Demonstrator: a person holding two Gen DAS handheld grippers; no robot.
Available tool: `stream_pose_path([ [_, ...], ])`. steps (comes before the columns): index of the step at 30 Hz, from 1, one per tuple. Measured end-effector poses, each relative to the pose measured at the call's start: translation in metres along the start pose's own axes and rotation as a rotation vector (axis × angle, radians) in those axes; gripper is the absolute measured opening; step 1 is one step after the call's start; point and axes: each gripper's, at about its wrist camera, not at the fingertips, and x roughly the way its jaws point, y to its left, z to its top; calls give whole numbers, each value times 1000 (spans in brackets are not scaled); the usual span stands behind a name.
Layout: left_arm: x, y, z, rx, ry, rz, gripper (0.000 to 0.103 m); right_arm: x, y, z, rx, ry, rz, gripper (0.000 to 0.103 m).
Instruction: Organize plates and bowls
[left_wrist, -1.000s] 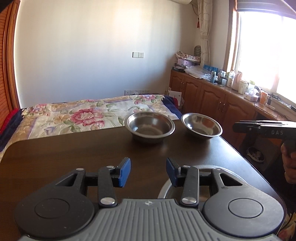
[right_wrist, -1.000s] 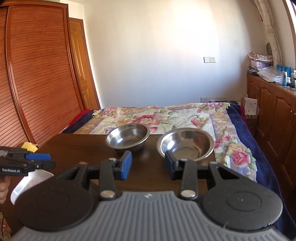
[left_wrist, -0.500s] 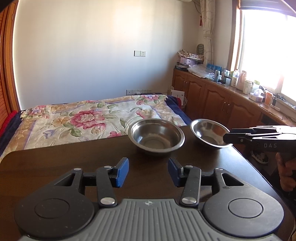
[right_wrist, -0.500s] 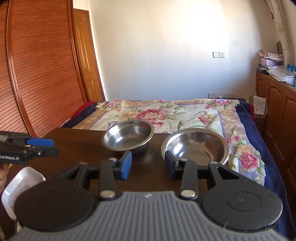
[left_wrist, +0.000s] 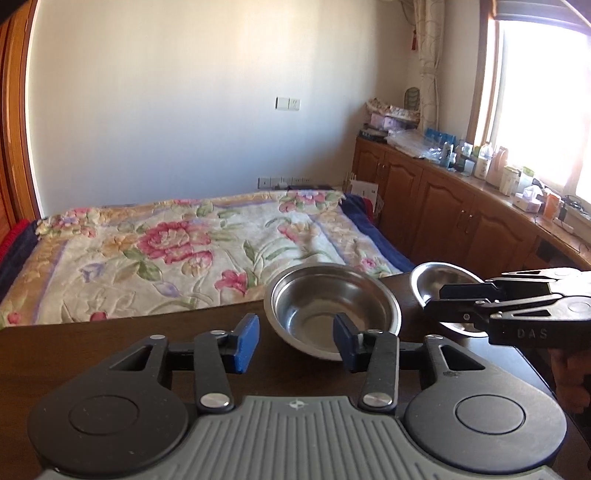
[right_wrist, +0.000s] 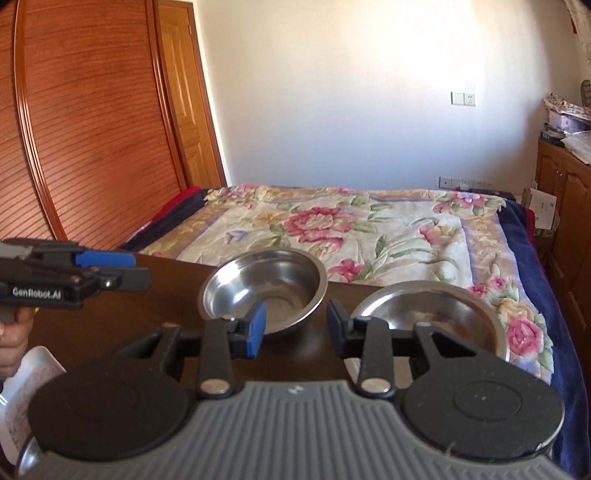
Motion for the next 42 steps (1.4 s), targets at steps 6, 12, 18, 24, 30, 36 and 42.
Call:
stream_pose_path([
  [6,32,6,-1,-4,49,28,38,18,5,2,-29,44,1,33],
  [12,45,12,1,-46,77,1,37,32,6,6,-60,82,-18,33],
  [18,51,16,3,-61,94,-10,36,43,9,7,-96,108,-27,33],
  [24,56,17,4,-57,108,-15,31,48,8,10,-85,124,-18,33],
  [30,60,15,2,-54,116,-18,28,52,5,13,-70,137,-19,33],
  [36,64,18,-2,-60,122,-15,24,60,4,14,-55,157,-20,34],
  [42,63,21,-3,-70,122,-11,22,67,11,12,-85,173,-32,35],
])
